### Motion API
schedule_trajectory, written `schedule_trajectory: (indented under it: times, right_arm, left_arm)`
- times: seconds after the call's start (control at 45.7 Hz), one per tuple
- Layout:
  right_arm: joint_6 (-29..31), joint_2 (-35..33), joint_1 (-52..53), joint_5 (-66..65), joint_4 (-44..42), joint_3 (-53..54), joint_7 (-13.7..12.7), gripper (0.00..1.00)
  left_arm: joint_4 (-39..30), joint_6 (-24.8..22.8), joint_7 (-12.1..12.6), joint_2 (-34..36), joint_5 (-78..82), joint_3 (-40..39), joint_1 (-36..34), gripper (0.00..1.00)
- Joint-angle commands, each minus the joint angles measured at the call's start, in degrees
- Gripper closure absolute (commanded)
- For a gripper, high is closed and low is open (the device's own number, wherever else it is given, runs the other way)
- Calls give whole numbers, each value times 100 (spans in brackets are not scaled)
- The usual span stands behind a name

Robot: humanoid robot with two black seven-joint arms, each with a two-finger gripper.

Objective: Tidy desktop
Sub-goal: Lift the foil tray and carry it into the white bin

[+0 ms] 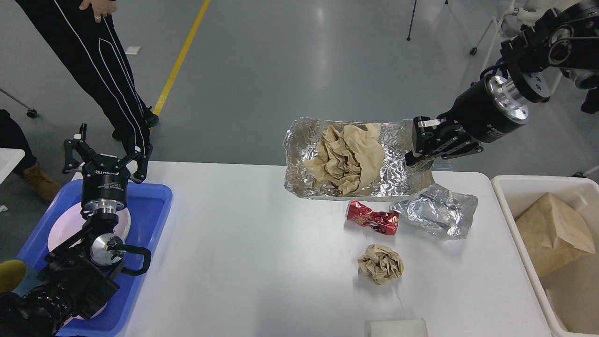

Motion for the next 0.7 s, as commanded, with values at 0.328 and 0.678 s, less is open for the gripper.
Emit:
schedule_trajectory:
  times: [0.328,0.678]
  right_arm:
    - [-704,-1405,-3803,202,-4163,300,58,100]
    - [-1520,-940,-7320,2153,-7276,924,-336,100]
  left_arm:
    - [0,0,0,-9,-1,0,9,3]
    - [0,0,0,-1,-1,0,9,3]
